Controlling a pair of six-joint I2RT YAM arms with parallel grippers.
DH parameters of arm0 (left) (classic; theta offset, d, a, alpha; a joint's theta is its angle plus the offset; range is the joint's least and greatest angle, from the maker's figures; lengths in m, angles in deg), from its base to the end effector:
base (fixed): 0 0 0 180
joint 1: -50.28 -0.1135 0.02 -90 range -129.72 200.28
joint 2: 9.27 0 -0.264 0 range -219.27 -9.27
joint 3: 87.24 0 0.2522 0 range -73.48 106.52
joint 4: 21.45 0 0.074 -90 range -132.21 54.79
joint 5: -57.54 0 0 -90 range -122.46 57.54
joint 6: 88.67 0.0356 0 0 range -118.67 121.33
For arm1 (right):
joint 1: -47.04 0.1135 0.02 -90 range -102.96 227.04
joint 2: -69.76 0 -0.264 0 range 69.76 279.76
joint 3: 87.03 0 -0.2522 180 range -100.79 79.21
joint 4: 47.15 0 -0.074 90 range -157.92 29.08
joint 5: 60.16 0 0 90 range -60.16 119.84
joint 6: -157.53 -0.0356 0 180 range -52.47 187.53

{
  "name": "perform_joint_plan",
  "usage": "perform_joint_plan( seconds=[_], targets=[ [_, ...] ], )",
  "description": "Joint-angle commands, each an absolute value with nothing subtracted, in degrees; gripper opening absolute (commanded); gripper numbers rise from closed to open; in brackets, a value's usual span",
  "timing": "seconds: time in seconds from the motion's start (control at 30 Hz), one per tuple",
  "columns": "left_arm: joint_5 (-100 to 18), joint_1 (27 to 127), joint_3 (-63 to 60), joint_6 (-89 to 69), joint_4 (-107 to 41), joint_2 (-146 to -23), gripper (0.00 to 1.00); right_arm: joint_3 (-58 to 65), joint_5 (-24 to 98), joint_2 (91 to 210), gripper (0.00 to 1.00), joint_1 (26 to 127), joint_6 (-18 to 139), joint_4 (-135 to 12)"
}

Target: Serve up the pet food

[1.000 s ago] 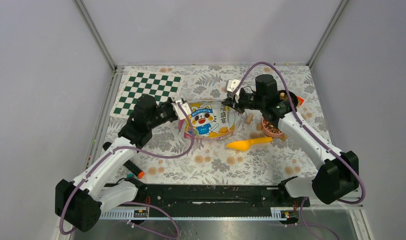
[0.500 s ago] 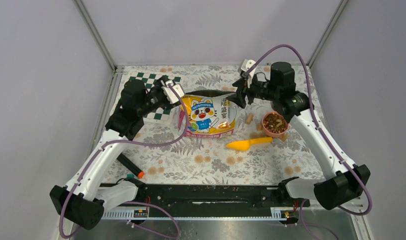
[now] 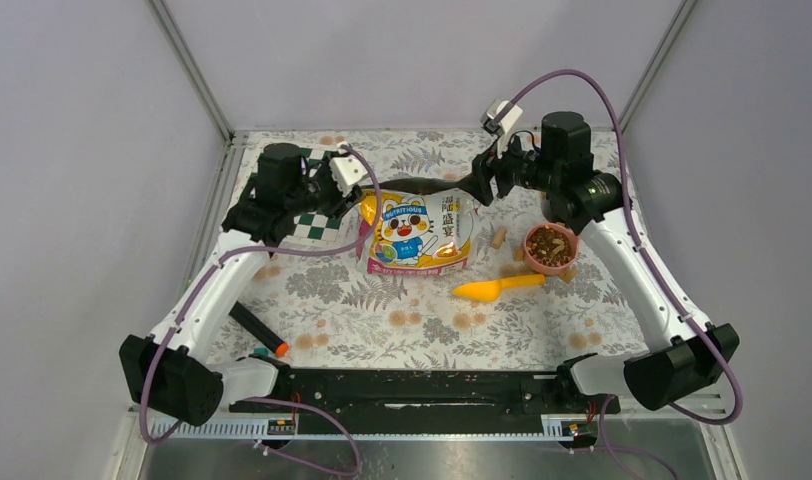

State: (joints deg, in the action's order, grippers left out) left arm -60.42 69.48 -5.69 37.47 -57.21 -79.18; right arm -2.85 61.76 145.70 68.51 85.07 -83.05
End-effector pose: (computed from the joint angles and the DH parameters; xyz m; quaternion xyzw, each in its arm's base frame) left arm 0.2519 -0.1054 0.3692 0.4945 0.6602 -0.1228 0.5518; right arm 0.2660 0.1248 0.4266 -0.4124 0.6686 0.2393 0.5706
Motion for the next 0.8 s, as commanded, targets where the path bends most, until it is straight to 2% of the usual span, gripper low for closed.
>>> perform_joint_plan(
  seconds=[0.0, 0.13, 0.3, 0.53, 0.67, 0.77],
  targets=[
    [-67.94, 65.61, -2.93, 34.68, -56.57, -80.41, 0.47, -4.16, 61.04, 146.32, 0.69, 68.66, 86.34, -86.31],
    [-69.27, 65.04, -0.14, 37.35, -59.45, -82.99, 0.47, -2.62, 61.81, 146.57, 0.67, 68.66, 90.60, -85.94],
    [-73.68, 63.20, 2.71, 38.15, -62.25, -86.11, 0.40, -0.80, 61.28, 147.27, 0.59, 68.54, 96.36, -86.08],
    [-78.51, 61.40, 2.25, 39.24, -62.25, -87.20, 0.38, -2.91, 62.71, 151.06, 0.53, 67.78, 106.37, -92.43],
    [-78.72, 60.85, 1.71, 40.83, -63.24, -87.49, 0.27, -4.28, 62.34, 152.90, 0.46, 67.78, 109.70, -94.02],
    [-78.70, 60.69, 1.66, 41.59, -63.47, -87.55, 0.15, -5.49, 62.62, 153.97, 0.31, 67.79, 110.43, -94.06]
  ],
)
